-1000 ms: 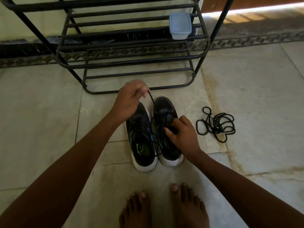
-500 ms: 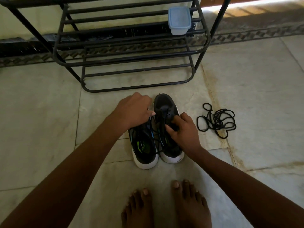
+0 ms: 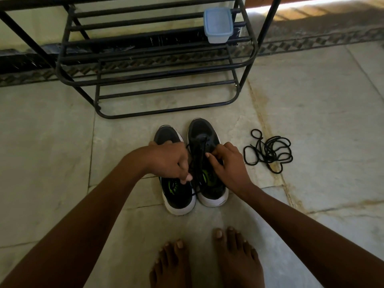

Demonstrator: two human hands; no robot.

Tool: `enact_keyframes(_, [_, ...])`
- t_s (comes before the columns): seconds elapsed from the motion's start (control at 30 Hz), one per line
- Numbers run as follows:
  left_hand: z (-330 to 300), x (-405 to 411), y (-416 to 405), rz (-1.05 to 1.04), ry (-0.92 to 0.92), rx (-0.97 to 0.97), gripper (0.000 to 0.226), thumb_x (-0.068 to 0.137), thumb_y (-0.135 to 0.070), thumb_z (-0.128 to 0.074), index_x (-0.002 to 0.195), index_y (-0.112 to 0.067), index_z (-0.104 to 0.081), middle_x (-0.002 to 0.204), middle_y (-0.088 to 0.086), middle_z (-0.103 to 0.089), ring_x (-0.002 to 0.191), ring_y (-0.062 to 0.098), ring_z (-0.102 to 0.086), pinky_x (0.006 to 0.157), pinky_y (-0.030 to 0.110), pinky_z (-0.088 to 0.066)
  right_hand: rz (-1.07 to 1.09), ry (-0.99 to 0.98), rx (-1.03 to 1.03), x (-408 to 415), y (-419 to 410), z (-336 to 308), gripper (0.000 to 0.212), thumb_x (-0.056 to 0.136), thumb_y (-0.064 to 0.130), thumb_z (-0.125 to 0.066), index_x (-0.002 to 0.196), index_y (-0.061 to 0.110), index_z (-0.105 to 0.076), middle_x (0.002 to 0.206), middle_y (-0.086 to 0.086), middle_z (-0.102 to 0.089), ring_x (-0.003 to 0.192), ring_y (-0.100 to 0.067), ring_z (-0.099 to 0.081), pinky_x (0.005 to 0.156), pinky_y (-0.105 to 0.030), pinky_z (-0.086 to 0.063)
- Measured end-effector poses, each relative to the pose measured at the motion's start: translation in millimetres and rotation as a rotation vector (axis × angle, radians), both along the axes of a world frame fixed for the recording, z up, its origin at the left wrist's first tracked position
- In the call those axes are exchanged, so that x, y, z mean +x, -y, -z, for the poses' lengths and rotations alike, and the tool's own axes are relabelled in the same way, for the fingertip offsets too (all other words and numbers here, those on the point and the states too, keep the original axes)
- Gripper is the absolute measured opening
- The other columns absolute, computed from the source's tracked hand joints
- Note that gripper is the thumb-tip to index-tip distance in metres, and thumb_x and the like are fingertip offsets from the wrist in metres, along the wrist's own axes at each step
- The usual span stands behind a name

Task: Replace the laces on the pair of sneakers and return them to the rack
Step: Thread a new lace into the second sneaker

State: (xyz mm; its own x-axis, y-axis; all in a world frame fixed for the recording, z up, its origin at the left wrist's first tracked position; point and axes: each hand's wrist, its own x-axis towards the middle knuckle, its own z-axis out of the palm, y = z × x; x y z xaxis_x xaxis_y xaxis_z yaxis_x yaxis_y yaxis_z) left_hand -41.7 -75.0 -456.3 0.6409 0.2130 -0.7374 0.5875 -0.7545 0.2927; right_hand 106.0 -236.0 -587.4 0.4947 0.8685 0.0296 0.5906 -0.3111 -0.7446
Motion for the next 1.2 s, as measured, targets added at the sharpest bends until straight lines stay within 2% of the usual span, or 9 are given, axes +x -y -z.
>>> enact_keyframes(0.13, [22,11,1,-0.288,0.246,0.248,0.048,0.097,-0.057,-0.058,0.069,-0.021,-0.07,0.076,-0.006,-0.072,0.083,0.012,-0.064,0.1,0.042,-0.035,-0.004,-0.019,0.005,1,-1,1,0.021,0.099,0.037,-0.062,0.087,0.02,-0.058,0.083,0.004,-0.05,0.082,-0.015,-0.048,0.07,-0.022,-0.035])
enact_keyframes(0.23, [41,20,0,-0.337,0.392,0.431,0.018,0.095,-0.039,-0.067,0.092,-0.022,-0.067,0.095,-0.001,-0.07,0.097,0.024,-0.065,0.092,0.045,-0.051,-0.011,-0.012,0.008,1,-1,3,0.021,0.098,0.037,-0.061,0.088,0.02,-0.056,0.082,0.003,-0.05,0.082,-0.015,-0.048,0.07,-0.024,-0.036])
enact_keyframes(0.3, [50,21,2,-0.304,0.372,0.451,0.026,0.09,-0.032,-0.071,0.114,-0.028,-0.062,0.101,-0.006,-0.069,0.108,0.024,-0.061,0.093,0.041,-0.045,-0.015,-0.008,0.012,1,-1,3,0.021,0.098,0.036,-0.062,0.088,0.019,-0.055,0.082,0.002,-0.05,0.081,-0.015,-0.048,0.07,-0.025,-0.036])
enact_keyframes(0.43, [57,18,7,-0.313,0.47,0.551,0.039,0.082,-0.019,-0.066,0.118,-0.032,-0.062,0.068,-0.015,-0.05,0.092,0.018,-0.062,0.08,0.035,-0.033,-0.019,0.0,0.004,2,-1,5,0.021,0.098,0.039,-0.06,0.092,0.02,-0.054,0.086,0.001,-0.049,0.084,-0.017,-0.048,0.071,-0.025,-0.038])
enact_keyframes(0.6, [48,18,9,-0.681,0.61,0.211,0.032,0.08,-0.012,-0.073,0.112,-0.018,-0.07,0.065,-0.012,-0.066,0.068,0.001,-0.063,0.078,0.025,-0.055,-0.017,-0.003,-0.014,1,-2,9,0.023,0.097,0.043,-0.059,0.094,0.021,-0.052,0.087,0.002,-0.048,0.085,-0.018,-0.047,0.07,-0.021,-0.034])
enact_keyframes(0.73, [38,24,5,-0.744,0.502,0.113,0.007,0.085,-0.017,-0.075,0.082,-0.018,-0.081,0.074,-0.006,-0.075,0.071,0.001,-0.067,0.076,0.021,-0.055,-0.027,-0.007,-0.015,2,-2,7,0.024,0.096,0.045,-0.059,0.096,0.022,-0.053,0.088,0.002,-0.049,0.085,-0.017,-0.048,0.071,-0.021,-0.035])
enact_keyframes(0.8, [38,25,2,-0.72,0.397,0.078,0.019,0.086,-0.018,-0.073,0.068,-0.017,-0.079,0.068,-0.003,-0.075,0.072,0.008,-0.071,0.081,0.03,-0.059,-0.039,-0.001,-0.023,0,-2,7,0.026,0.096,0.048,-0.057,0.097,0.022,-0.054,0.089,0.002,-0.05,0.086,-0.017,-0.048,0.071,-0.022,-0.036])
enact_keyframes(1.07, [3,23,-9,-0.832,0.412,-0.068,0.014,0.093,-0.015,-0.068,0.082,-0.009,-0.073,0.066,0.004,-0.072,0.047,0.008,-0.054,0.051,0.021,-0.041,-0.013,0.029,-0.034,-4,2,1,0.026,0.096,0.046,-0.06,0.098,0.02,-0.056,0.093,0.001,-0.048,0.091,-0.017,-0.045,0.068,-0.023,-0.039])
enact_keyframes(1.2, [-34,12,-14,-0.897,0.655,-0.063,0.009,0.094,-0.016,-0.07,0.095,-0.008,-0.075,0.075,-0.001,-0.072,0.052,-0.005,-0.058,0.058,0.022,-0.042,-0.016,0.022,-0.038,-5,2,-1,0.026,0.096,0.046,-0.06,0.099,0.02,-0.055,0.094,0.002,-0.048,0.092,-0.016,-0.045,0.068,-0.021,-0.039])
